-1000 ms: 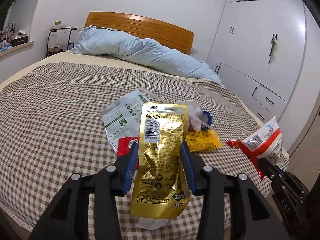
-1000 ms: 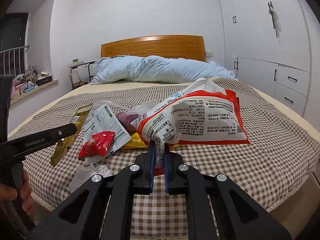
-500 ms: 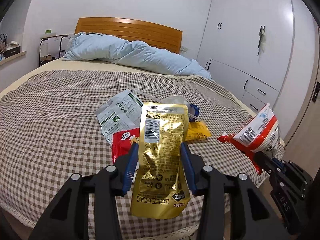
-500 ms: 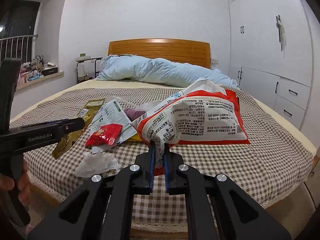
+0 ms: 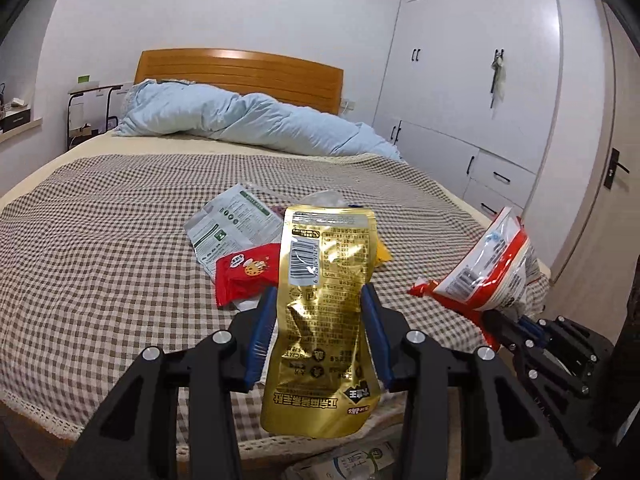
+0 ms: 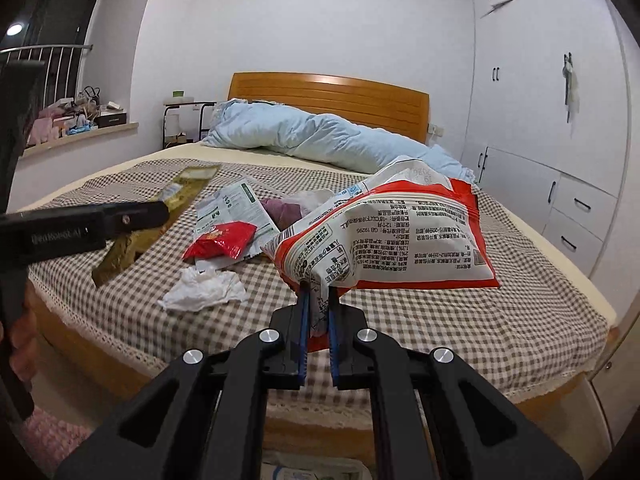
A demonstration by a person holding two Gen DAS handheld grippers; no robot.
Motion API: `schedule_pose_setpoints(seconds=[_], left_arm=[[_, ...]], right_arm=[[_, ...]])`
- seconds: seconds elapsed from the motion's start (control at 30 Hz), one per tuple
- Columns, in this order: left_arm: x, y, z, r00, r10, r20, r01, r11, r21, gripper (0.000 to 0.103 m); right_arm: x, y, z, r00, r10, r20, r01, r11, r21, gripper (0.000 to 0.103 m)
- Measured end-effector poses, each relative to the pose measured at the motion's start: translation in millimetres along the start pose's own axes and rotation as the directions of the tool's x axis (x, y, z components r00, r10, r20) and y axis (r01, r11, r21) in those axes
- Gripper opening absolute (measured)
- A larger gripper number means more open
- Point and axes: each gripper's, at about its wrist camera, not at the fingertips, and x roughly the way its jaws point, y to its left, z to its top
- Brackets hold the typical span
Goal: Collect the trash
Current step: 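Carry the gold wrapper and white-and-red snack bag down to the floor bin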
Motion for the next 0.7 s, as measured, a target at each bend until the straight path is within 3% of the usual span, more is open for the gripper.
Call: schedule_pose_setpoints(seconds=[0.2, 0.4, 0.7], left_arm=[[-19.2, -7.7, -11.4, 0.999, -0.034, 0.011, 0.035, 0.999, -0.020, 0.040], [-26.0, -16.7, -40.5, 0.997, -0.068, -0.046, 0.066, 0.997, -0.035, 0.040], [-47.1, -28.9, -73.1, 0.996, -0.074, -0.055, 0.073, 0.997, -0.017, 0.041]], right_arm=[[-27.5, 0.2, -15.9, 1.000, -0.026, -0.001, 0.026, 1.000, 0.012, 0.008], [-48.6, 4.1, -41.3, 0.998, -0.046, -0.031, 0.047, 0.999, 0.027, 0.008], [-69.3, 12.2, -75.4, 0.995, -0.048, -0.089, 0.053, 0.998, 0.046, 0.008]])
